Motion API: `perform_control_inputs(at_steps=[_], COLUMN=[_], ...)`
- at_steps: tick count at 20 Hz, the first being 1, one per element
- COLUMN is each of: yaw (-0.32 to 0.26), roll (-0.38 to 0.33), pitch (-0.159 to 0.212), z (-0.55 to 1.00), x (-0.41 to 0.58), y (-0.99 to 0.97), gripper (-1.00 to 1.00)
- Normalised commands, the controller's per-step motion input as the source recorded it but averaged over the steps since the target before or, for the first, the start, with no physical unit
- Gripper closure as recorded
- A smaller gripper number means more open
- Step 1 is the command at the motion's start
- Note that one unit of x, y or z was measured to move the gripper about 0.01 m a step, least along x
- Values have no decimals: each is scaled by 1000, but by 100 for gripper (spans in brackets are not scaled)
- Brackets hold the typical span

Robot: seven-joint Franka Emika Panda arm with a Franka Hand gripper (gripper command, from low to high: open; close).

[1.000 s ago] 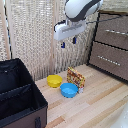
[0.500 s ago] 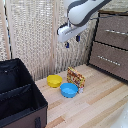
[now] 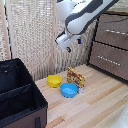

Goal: Kindly move your gripper toward the top drawer's handle. With caution, hold the handle robustly using your gripper and pull open the top drawer. Let the handle go. Relocate your gripper to the bowl placed in the background. Gently hold the bowl using your gripper. Bring the gripper and the bowl to the ajar drawer. Softly release the bowl into it.

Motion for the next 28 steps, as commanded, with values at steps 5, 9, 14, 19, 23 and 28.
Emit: perform_control_inputs(at_steps=[5, 9, 14, 19, 23, 28], yaw=[6, 27, 33, 56, 135, 210], roll=[-359, -371, -375, -375, -375, -254], pitch=[90, 73, 64, 34, -6, -101], z=[198, 207, 106, -27, 0, 14], x=[-15, -30, -45, -70, -30, -59], y=[269, 299, 234, 71, -26, -127], gripper=[-100, -100, -100, -100, -100, -100])
